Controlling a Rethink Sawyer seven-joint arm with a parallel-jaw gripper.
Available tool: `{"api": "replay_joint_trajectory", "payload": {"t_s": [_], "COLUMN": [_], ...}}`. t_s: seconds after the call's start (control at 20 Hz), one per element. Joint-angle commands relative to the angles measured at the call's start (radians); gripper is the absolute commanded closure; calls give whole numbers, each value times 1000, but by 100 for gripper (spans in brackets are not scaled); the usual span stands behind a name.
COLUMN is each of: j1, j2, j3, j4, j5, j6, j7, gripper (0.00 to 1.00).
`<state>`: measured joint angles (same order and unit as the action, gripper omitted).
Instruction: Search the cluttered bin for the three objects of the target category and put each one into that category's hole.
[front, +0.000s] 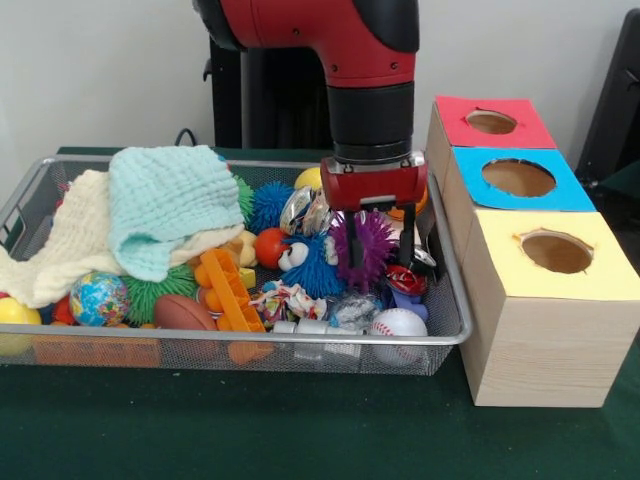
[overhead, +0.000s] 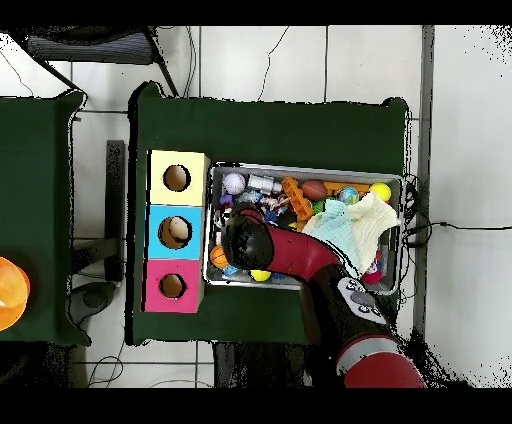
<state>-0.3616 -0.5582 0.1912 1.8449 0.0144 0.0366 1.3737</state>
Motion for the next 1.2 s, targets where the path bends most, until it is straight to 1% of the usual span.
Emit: {"api": "replay_joint_trajectory", "payload": {"t_s": [0.05, 0.15, 0.3, 0.35, 0.5, 0.65, 0.7, 0.85, 0.95, 1.2], "j1": [5, 4, -3, 4, 54, 56, 57, 51, 59, 49], "j2": [12, 8, 18, 20, 33, 43, 47, 50, 56, 65], "j3": [115, 119, 123, 111, 20, -26, -48, -79, -104, -121], "j4": [-39, -64, -77, -76, -110, -127, -141, -157, -172, -209], "j5": [81, 96, 84, 82, 80, 63, 52, 34, 26, 1], "j6": [-122, -100, -104, -102, -39, 9, 41, 106, 142, 184], "j7": [308, 292, 268, 262, 210, 174, 149, 113, 101, 85], "gripper": [0, 0, 0, 0, 0, 0, 0, 0, 0, 0]}}
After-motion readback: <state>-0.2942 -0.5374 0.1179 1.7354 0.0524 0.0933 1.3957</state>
